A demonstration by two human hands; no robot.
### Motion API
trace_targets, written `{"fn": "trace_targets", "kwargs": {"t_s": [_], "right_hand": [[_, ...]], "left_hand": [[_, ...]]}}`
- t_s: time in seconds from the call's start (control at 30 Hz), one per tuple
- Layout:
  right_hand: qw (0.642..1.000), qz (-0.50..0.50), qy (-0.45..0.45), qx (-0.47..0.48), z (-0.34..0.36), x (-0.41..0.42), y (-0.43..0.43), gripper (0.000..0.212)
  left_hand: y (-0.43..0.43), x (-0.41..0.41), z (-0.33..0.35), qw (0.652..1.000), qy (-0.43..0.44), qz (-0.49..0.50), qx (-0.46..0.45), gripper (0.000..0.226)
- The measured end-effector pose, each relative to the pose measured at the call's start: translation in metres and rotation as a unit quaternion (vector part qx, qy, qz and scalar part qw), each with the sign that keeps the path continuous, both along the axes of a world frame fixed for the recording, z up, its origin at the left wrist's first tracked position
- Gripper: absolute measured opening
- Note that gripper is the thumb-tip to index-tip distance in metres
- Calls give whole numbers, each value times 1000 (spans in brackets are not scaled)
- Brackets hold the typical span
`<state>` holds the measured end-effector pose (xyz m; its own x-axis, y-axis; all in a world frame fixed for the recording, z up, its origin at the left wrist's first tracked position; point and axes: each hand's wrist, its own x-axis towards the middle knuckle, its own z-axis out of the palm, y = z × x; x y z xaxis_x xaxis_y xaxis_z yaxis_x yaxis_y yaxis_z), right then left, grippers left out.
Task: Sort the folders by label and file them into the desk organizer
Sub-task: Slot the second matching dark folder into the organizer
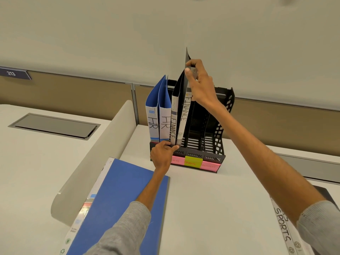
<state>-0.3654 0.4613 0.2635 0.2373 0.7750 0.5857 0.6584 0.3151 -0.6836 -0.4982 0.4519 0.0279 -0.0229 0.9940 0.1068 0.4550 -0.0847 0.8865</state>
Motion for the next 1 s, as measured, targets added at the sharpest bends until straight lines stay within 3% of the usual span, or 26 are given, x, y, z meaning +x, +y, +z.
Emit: {"fn": "trace_targets", "kwargs": {"t_s": [0.1,0.23,0.37,0.63,1.0], "right_hand": [[999,5,-23,-35,-8,-7,1,27],[982,39,-66,-172,-59,-30,-6,39],[972,71,-47,-217,-62,-23,-5,48],[967,102,-24,-233,-60,0,-38,54],[953,57,44,-293,-93,28,-121,55]], "left_hand": [[0,0,0,1000,-11,-2,-2,42],[-3,-3,-2,999,-17,-17,-31,47],[-12,-8,-5,998,-7,-56,-32,54],[-39,0,4,995,18,-95,-15,55],[-93,15,23,991,46,-123,-3,50]]}}
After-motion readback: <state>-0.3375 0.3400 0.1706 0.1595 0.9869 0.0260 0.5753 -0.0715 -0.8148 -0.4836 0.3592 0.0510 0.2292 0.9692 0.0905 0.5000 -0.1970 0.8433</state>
